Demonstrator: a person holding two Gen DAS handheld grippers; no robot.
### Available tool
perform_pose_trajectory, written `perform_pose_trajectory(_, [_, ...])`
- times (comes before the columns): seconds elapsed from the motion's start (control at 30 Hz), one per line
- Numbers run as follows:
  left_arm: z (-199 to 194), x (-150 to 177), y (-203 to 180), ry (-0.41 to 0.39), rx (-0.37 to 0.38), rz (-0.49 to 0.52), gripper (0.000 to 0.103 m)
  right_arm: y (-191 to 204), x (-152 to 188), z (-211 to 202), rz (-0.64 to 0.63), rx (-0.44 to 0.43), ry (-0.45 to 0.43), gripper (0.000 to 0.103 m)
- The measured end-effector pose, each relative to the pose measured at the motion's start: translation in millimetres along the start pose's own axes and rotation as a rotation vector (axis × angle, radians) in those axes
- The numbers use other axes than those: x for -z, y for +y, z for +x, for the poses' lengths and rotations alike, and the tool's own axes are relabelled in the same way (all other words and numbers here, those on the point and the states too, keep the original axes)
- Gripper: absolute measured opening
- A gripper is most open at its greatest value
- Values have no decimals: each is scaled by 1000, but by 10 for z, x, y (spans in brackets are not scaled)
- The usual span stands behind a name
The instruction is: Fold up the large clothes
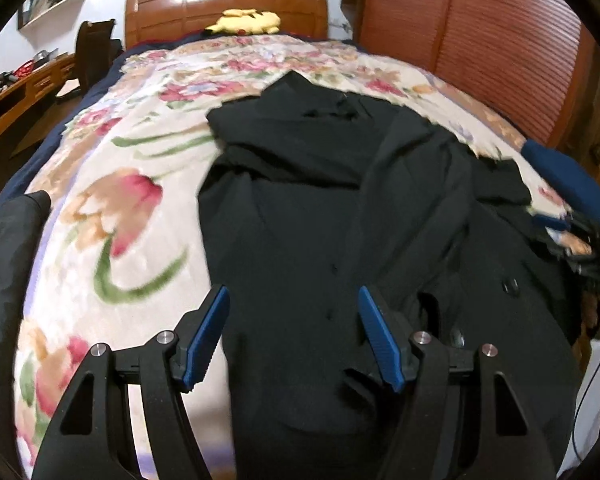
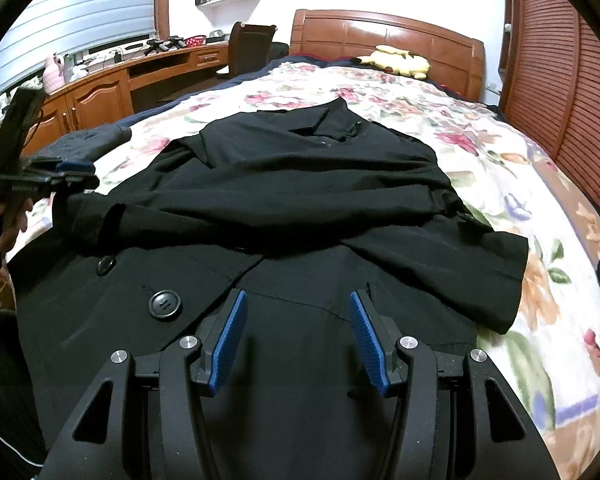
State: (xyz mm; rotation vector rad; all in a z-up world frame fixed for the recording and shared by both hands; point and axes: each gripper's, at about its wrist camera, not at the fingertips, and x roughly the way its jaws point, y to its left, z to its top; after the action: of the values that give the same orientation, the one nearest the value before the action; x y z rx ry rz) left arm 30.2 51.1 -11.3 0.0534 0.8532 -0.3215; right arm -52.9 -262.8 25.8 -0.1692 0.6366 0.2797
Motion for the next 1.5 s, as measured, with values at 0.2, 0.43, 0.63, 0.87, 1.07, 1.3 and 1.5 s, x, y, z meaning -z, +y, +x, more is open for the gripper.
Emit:
perform_pose_trajectory(0.2, [-82,284,-268,26,12,67,68,-3,11,-54,2,-4,-10,55])
perform_pose_trajectory(0.43, [-121,416,-231,16,-64,68,68,9,30,-89,-5,-4,-12,55])
perform_pose_trajectory(0.63, [-133,511,-72,-1,-66,38,66,-9,47,-86,-10,0,-12,55])
perform_pose_trajectory(0.87, [-101,521,-110,7,-31,56,19,-55,67,-91,4,5,-6,55])
perform_pose_trajectory(1.07, [-168,393,8,-59,-78,21,6,-90,86,-136,13,11,-7,55])
perform_pose_trajectory(1.3, [-350,276,153,-110,-107,-21,12,-106,138,-206,19,17,-8,55])
perform_pose_trajectory(1.5, [-512,317,136,-141,-112,-4,45,-144,176,-285,36,23,-18,55])
